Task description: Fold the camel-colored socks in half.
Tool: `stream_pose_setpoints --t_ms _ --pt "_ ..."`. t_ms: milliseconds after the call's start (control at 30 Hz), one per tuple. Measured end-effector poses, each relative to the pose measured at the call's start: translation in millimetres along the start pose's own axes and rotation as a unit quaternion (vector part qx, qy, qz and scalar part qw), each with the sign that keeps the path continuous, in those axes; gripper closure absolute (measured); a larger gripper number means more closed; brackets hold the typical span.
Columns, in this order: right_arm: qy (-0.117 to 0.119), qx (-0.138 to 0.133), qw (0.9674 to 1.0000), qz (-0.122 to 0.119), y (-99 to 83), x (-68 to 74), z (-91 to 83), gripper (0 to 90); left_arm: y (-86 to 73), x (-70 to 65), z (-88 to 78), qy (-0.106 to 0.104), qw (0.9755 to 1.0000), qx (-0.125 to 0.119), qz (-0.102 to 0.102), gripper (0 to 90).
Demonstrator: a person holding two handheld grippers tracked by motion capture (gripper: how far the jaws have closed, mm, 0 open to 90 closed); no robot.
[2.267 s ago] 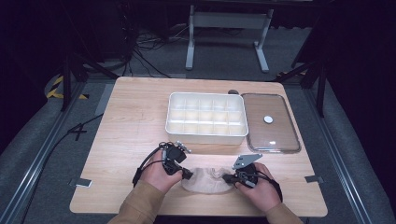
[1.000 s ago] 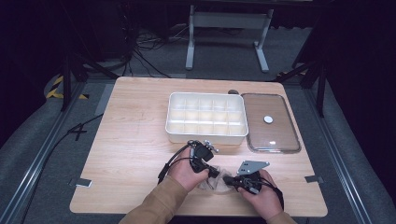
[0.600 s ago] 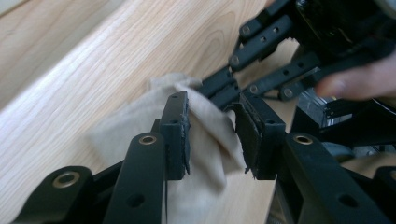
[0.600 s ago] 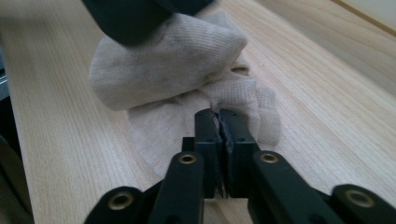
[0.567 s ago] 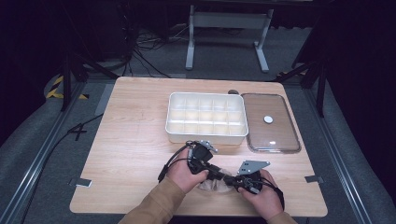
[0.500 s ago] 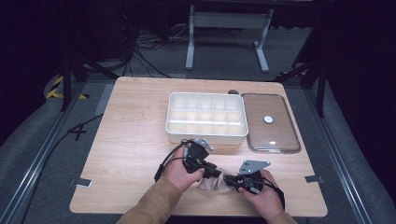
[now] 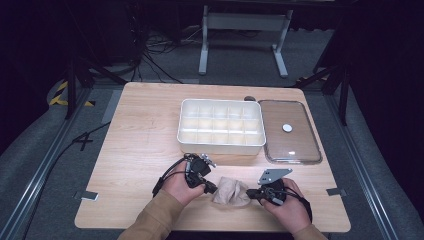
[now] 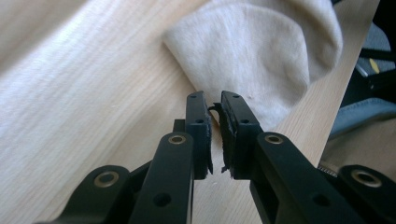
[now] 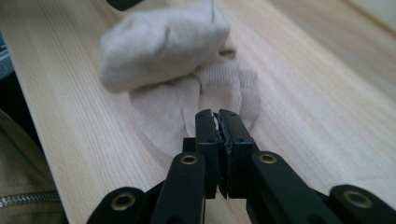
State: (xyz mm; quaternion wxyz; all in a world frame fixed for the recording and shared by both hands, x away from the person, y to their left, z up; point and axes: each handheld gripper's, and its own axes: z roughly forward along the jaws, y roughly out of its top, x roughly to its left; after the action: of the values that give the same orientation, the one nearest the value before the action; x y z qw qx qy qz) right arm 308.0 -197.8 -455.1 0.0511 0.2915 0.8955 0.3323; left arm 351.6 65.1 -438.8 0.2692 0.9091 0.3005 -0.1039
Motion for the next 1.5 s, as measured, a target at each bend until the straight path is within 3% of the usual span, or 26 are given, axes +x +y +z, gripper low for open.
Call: stream_pose_setpoints --t_ms 233,433,567,667,733,867,967,1033,1100,1233,1333,1500 --pt "0.005 0.01 0.9999 0.001 -1.2 -0.3 8.0 89.0 1.6 -6.5 12.5 -0.015 0.9997 0.01 0.018 81.9" --pt "0.003 0.007 1.0 -0.001 -2.0 -0.3 8.7 89.1 5.3 -13.7 18.8 -0.011 0.9993 0.012 0.032 82.1" --pt "0.006 0.005 1.0 0.002 -2.9 -0.5 8.3 89.0 6.2 -14.6 21.0 -0.009 0.9993 0.013 0.032 82.0" --pt "0.01 0.003 0.9999 0.013 -2.7 -2.8 2.4 83.1 5.7 -14.2 21.1 -0.009 0.9995 0.012 0.029 81.5" --pt "0.016 -0.012 0.9993 0.031 -1.0 -4.5 -8.0 82.0 5.3 -14.2 18.7 -0.013 0.9996 0.006 0.026 80.5" --pt "0.013 -0.038 0.9984 0.041 5.7 -0.5 -25.7 80.0 5.3 -13.6 18.0 -0.013 0.9996 0.001 0.025 80.1" --pt "0.018 -0.058 0.9975 0.036 12.7 8.1 -32.2 77.7 5.3 -14.4 16.2 -0.012 0.9997 0.005 0.022 79.6" --pt "0.023 -0.069 0.9969 0.032 16.4 15.7 -30.9 76.6 4.7 -15.6 16.7 -0.014 0.9997 -0.008 0.019 79.6" --pt "0.031 -0.08 0.9963 0.008 20.1 23.1 -27.2 77.7 4.5 -16.4 16.3 -0.015 0.9996 -0.009 0.022 79.5" --pt "0.035 -0.059 0.9976 -0.007 20.9 29.0 -14.7 80.1 4.3 -15.8 14.6 -0.015 0.9996 -0.007 0.024 79.5" --pt "0.013 -0.031 0.9994 -0.005 14.2 21.8 -9.7 81.6 4.2 -14.8 14.4 -0.018 0.9995 -0.011 0.024 79.5" --pt "0.005 -0.006 0.9999 0.008 4.1 9.2 -3.5 81.4 5.0 -14.1 16.0 -0.021 0.9995 -0.007 0.022 79.5"
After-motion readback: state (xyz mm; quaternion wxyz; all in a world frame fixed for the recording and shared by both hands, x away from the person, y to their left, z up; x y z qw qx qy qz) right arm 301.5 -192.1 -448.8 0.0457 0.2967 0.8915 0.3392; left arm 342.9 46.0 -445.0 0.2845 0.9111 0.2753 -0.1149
